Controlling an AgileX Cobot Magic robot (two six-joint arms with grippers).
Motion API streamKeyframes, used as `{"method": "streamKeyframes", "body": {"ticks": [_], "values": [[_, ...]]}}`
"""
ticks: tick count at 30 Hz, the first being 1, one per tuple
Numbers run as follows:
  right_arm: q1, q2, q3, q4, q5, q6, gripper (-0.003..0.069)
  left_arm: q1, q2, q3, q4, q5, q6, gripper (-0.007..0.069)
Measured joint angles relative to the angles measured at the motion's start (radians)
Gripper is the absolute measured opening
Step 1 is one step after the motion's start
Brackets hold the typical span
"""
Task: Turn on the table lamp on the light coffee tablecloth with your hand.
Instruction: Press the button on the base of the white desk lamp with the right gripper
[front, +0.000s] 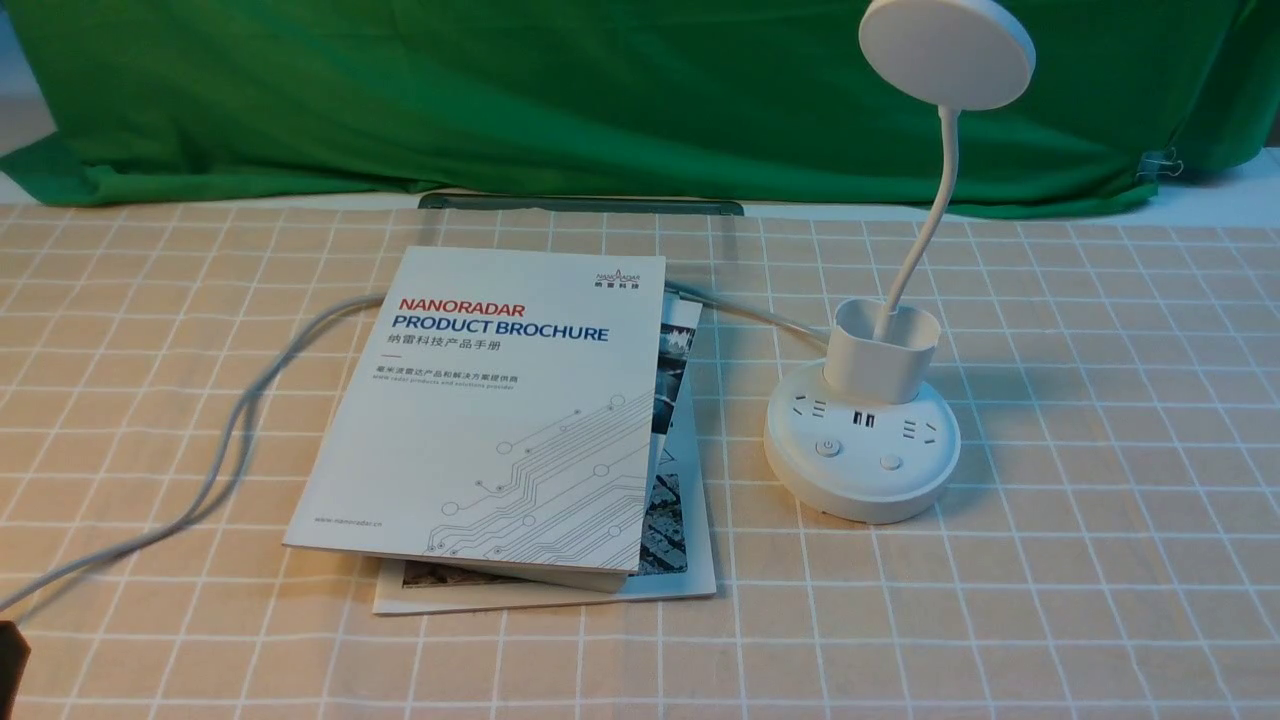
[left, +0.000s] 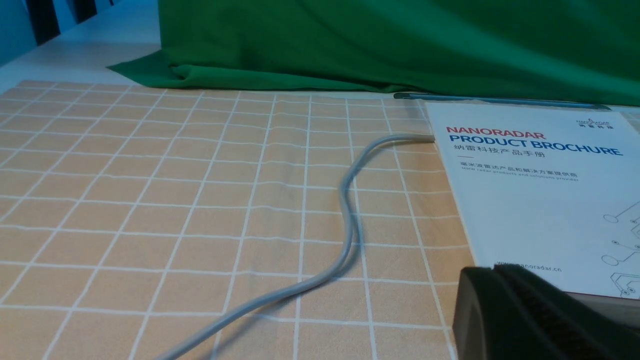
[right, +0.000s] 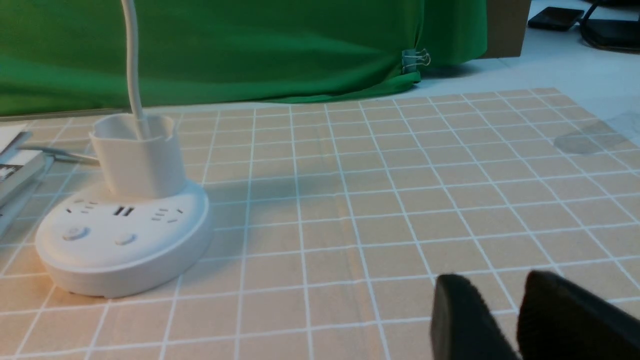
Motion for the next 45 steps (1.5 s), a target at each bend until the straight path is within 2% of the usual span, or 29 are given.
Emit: {"method": "streamKeyframes", "body": {"ticks": [19,21,22,23,27,29,31,36,39,42,43,45], "values": [[0.000,0.000,0.000,0.001,0.000,0.004,0.0241,0.000,0.000,0.000,0.000,0.000,0.000,0.0021],[0.000,0.000,0.000,0.025,0.000,0.057,0.0241,0.000,0.000,0.000,0.000,0.000,0.000,0.0021],[0.000,0.000,0.000,0.091,0.000,0.173,0.0241,0.000,0.000,0.000,0.000,0.000,0.000,0.0021],[0.000,0.000,0.000,0.133,0.000,0.228,0.0241,0.000,0.000,0.000,0.000,0.000,0.000,0.0021],[0.000,0.000,0.000,0.335,0.000,0.688,0.0241,0.000,0.000,0.000,0.000,0.000,0.000,0.0021],[0.000,0.000,0.000,0.362,0.000,0.825,0.0241,0.000,0.000,0.000,0.000,0.000,0.000,0.0021],[0.000,0.000,0.000,0.359,0.000,0.865,0.0241,0.000,0.000,0.000,0.000,0.000,0.000,0.0021],[0.000,0.000,0.000,0.297,0.000,0.775,0.0241,0.000,0.000,0.000,0.000,0.000,0.000,0.0021],[0.001,0.000,0.000,0.278,-0.014,0.664,0.0241,0.000,0.000,0.000,0.000,0.000,0.000,0.0021],[0.025,-0.001,-0.009,0.273,-0.032,0.466,0.0235,0.000,0.000,0.000,0.000,0.000,0.000,0.0021],[0.027,-0.001,-0.012,0.273,-0.029,0.453,0.0232,0.000,0.000,0.000,0.000,0.000,0.000,0.0021],[0.058,0.010,-0.089,0.270,0.007,0.272,0.0176,0.000,0.000,0.000,0.000,0.000,0.000,0.0021]]}}
